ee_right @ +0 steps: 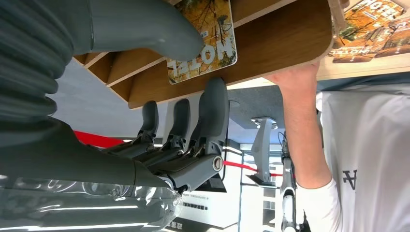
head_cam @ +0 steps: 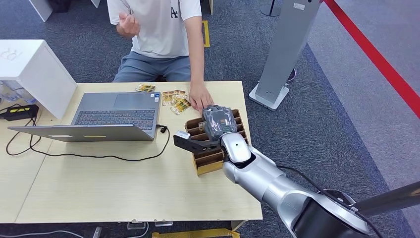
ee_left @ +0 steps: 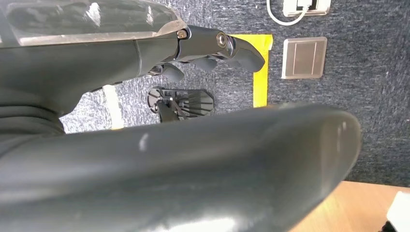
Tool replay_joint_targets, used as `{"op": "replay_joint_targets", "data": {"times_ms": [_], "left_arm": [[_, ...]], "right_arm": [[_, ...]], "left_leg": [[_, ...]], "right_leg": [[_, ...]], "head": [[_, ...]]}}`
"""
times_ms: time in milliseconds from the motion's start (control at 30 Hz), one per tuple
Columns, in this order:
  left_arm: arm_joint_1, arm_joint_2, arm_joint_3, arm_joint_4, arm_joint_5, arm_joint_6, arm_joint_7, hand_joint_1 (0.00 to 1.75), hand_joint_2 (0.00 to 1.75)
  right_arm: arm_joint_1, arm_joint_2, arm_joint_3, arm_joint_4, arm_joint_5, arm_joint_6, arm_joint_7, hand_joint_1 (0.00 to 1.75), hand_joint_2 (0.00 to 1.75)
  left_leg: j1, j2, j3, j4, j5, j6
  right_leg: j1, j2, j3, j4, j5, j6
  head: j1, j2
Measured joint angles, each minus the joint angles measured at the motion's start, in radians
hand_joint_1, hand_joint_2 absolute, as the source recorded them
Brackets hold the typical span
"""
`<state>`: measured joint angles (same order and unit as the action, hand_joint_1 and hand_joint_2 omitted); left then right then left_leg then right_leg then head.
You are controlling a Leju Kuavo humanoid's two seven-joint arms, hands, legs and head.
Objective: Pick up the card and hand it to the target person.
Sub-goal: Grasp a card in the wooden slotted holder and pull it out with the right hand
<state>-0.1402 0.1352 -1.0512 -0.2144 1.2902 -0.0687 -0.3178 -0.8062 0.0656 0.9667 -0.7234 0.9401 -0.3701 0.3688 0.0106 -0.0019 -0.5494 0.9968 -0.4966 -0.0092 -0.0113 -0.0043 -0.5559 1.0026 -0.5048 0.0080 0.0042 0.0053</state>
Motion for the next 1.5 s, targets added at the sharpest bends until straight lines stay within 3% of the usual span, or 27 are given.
{"op": "replay_joint_targets", "data": {"times_ms": [167,333,600,800,1000,1167,1367,1500], "left_arm": [[0.000,0.000,-0.002,0.000,-0.001,0.000,0.003,0.00,0.00],[0.000,0.000,-0.003,0.000,0.000,0.000,0.003,0.00,0.00],[0.003,0.000,-0.003,0.000,0.003,0.002,-0.001,0.00,0.00],[0.008,0.000,-0.003,0.000,0.006,0.003,-0.001,0.00,0.00],[0.009,0.000,-0.003,0.000,0.008,0.003,-0.001,0.00,0.00],[0.009,0.000,-0.003,0.000,0.012,0.004,-0.001,0.00,0.00],[0.009,0.000,-0.003,0.000,0.011,0.005,-0.001,0.00,0.00],[0.008,0.000,-0.003,0.000,0.008,0.005,-0.001,0.00,0.00]], "right_arm": [[0.004,-0.004,0.000,-0.008,0.002,0.002,0.005,0.65,1.75],[0.010,-0.013,-0.001,-0.031,0.007,0.003,0.020,0.45,1.75],[0.032,-0.056,-0.025,-0.138,0.006,0.001,0.071,0.53,1.75],[0.057,-0.092,-0.047,-0.233,0.026,0.029,0.104,0.79,1.75],[0.079,-0.110,-0.052,-0.294,0.045,0.065,0.111,0.82,1.75],[0.087,-0.115,-0.052,-0.307,0.049,0.080,0.108,0.62,1.75],[0.092,-0.112,-0.050,-0.304,0.054,0.079,0.078,0.56,1.75],[0.092,-0.104,-0.048,-0.296,0.054,0.076,0.068,0.62,1.75]], "left_leg": [[0.000,0.000,0.000,0.000,0.000,0.000],[0.000,0.000,0.000,0.000,0.000,0.000],[0.000,0.000,0.000,0.000,0.000,0.000],[0.000,0.000,0.000,0.000,0.000,0.000],[0.000,0.000,0.000,0.000,0.000,0.000],[0.000,0.000,0.000,0.000,0.000,0.000],[0.000,0.000,-0.001,0.000,0.000,0.000],[0.000,0.000,-0.001,0.000,0.000,0.000]], "right_leg": [[0.000,0.000,0.000,0.000,0.000,0.000],[0.000,0.000,0.000,0.000,0.000,0.000],[0.000,0.000,0.000,0.000,0.000,0.000],[0.000,0.000,0.000,0.000,0.000,0.000],[0.000,0.000,0.000,0.000,0.000,0.000],[0.000,0.000,0.000,0.000,0.000,0.000],[0.000,0.000,0.000,0.000,0.000,0.000],[0.000,0.000,0.000,0.000,0.000,0.000]], "head": [[0.000,0.000],[0.000,0.000],[0.000,0.000],[0.000,0.000],[-0.001,0.000],[0.000,0.000],[0.000,0.000],[0.000,0.000]]}}
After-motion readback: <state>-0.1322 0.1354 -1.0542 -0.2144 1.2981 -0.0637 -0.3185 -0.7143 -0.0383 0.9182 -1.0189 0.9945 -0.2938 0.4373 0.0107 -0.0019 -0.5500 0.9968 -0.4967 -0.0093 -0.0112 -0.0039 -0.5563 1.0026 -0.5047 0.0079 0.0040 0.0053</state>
